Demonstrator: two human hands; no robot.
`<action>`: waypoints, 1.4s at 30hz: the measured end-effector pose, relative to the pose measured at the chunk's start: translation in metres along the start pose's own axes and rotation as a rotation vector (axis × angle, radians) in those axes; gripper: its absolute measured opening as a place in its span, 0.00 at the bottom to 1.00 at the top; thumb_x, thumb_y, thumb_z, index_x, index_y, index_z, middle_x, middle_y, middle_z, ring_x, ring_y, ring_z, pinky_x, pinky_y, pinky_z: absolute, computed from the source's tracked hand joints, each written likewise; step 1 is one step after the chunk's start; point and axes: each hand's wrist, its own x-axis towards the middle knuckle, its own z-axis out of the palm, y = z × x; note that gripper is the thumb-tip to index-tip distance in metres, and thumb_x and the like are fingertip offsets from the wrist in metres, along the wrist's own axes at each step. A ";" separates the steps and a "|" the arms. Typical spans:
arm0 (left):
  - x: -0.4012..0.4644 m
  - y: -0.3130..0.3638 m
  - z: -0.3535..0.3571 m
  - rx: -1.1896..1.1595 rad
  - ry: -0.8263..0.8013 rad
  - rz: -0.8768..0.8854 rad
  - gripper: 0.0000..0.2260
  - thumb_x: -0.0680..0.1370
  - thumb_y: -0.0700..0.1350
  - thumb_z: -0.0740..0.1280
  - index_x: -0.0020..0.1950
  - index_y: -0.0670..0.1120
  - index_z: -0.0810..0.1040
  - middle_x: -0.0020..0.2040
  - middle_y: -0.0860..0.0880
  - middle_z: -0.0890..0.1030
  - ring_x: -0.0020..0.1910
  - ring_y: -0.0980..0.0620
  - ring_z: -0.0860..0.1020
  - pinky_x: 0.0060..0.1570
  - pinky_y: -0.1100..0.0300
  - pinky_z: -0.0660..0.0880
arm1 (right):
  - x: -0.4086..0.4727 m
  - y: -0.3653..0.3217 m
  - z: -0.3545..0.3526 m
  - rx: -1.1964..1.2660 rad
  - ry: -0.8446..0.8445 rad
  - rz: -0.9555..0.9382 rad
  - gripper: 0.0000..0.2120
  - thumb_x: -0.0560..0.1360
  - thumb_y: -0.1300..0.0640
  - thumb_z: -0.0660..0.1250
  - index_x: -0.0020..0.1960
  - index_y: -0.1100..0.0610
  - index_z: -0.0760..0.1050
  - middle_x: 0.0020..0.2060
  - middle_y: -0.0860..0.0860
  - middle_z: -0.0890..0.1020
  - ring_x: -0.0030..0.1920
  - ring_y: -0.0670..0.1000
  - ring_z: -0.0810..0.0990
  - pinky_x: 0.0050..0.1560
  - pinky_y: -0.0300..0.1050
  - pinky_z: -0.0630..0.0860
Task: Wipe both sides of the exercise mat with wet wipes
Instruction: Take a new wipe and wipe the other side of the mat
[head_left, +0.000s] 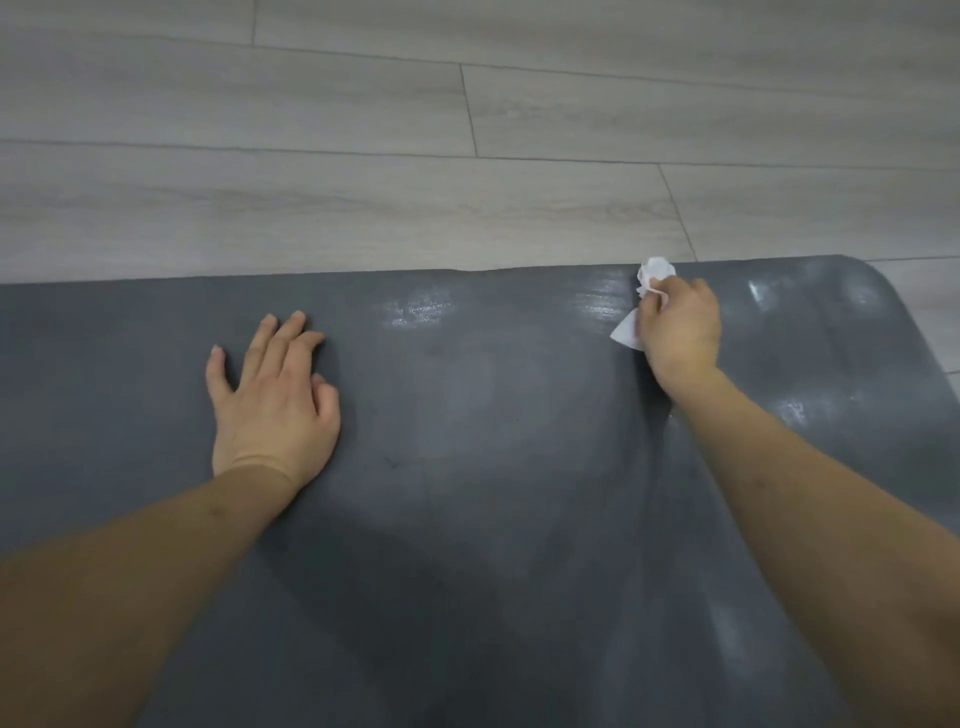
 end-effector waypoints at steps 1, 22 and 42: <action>0.000 0.000 0.000 0.005 -0.004 0.002 0.20 0.79 0.44 0.60 0.72 0.48 0.70 0.80 0.52 0.64 0.81 0.53 0.55 0.77 0.37 0.46 | -0.002 0.002 -0.001 -0.005 -0.010 0.030 0.15 0.80 0.58 0.63 0.61 0.62 0.81 0.52 0.64 0.78 0.53 0.67 0.77 0.49 0.53 0.71; -0.001 0.000 -0.001 0.015 0.003 -0.006 0.21 0.78 0.44 0.60 0.72 0.49 0.71 0.79 0.52 0.65 0.81 0.54 0.55 0.78 0.37 0.46 | -0.127 -0.105 0.015 0.204 -0.272 -0.558 0.21 0.83 0.60 0.57 0.75 0.58 0.72 0.76 0.59 0.69 0.73 0.62 0.68 0.71 0.62 0.70; -0.002 -0.005 0.004 -0.039 0.089 -0.095 0.20 0.79 0.45 0.59 0.71 0.51 0.70 0.79 0.50 0.64 0.80 0.49 0.57 0.76 0.35 0.47 | -0.094 -0.121 0.018 0.073 -0.363 -0.307 0.30 0.78 0.67 0.59 0.80 0.58 0.63 0.78 0.60 0.66 0.77 0.60 0.65 0.74 0.51 0.63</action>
